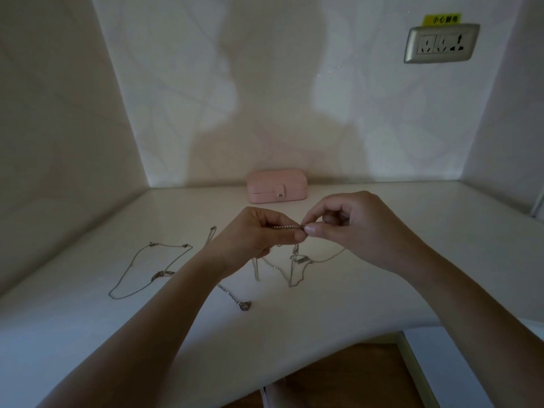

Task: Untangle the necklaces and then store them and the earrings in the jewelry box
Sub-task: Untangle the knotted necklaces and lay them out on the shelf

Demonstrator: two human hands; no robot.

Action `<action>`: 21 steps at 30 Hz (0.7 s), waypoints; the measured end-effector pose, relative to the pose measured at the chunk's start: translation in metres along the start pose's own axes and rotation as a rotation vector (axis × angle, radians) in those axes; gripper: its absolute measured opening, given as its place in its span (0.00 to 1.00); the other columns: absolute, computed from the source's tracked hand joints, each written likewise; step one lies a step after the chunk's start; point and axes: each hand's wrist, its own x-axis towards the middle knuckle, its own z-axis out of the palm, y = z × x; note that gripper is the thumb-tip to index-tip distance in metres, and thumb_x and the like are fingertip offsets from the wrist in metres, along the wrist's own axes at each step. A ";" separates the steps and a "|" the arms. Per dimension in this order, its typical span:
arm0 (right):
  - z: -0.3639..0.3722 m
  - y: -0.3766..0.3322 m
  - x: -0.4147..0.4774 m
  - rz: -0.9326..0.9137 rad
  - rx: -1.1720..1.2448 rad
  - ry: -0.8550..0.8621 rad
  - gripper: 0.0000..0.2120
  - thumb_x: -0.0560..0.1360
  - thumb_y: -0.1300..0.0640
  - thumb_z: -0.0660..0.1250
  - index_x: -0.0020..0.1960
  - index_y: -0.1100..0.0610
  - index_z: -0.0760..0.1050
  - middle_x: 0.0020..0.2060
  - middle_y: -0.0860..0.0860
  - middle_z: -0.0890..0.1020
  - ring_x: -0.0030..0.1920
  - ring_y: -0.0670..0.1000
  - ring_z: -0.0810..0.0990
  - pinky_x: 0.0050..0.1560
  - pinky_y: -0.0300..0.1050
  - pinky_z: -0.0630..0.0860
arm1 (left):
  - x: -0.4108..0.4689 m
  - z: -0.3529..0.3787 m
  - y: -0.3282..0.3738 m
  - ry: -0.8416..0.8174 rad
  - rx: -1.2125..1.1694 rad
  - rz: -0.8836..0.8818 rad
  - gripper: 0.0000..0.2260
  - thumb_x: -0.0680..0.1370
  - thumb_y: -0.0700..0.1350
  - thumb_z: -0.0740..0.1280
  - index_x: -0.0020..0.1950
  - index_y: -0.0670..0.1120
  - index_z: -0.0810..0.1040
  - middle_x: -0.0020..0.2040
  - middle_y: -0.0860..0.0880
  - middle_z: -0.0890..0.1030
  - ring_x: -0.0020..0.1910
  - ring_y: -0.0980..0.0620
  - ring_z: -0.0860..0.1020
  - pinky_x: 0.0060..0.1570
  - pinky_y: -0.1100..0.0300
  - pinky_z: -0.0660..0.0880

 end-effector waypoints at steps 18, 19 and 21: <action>0.019 0.015 -0.003 0.058 0.094 0.017 0.06 0.69 0.57 0.76 0.45 0.51 0.85 0.23 0.41 0.72 0.25 0.40 0.68 0.31 0.29 0.63 | 0.000 -0.012 0.001 0.059 0.368 0.067 0.05 0.65 0.50 0.76 0.36 0.50 0.84 0.27 0.44 0.75 0.24 0.57 0.64 0.28 0.68 0.62; 0.020 0.015 -0.003 0.066 0.130 0.006 0.06 0.68 0.58 0.76 0.46 0.53 0.85 0.24 0.40 0.77 0.26 0.38 0.72 0.32 0.27 0.66 | -0.001 -0.013 0.002 0.056 0.368 0.064 0.08 0.63 0.52 0.75 0.37 0.49 0.84 0.25 0.48 0.73 0.24 0.57 0.63 0.27 0.68 0.61; 0.021 0.014 -0.004 0.082 0.195 -0.014 0.07 0.68 0.59 0.76 0.46 0.54 0.85 0.33 0.43 0.85 0.34 0.37 0.80 0.37 0.26 0.70 | -0.001 -0.015 0.004 0.043 0.368 0.051 0.10 0.62 0.52 0.75 0.37 0.48 0.84 0.22 0.55 0.70 0.23 0.58 0.61 0.28 0.67 0.60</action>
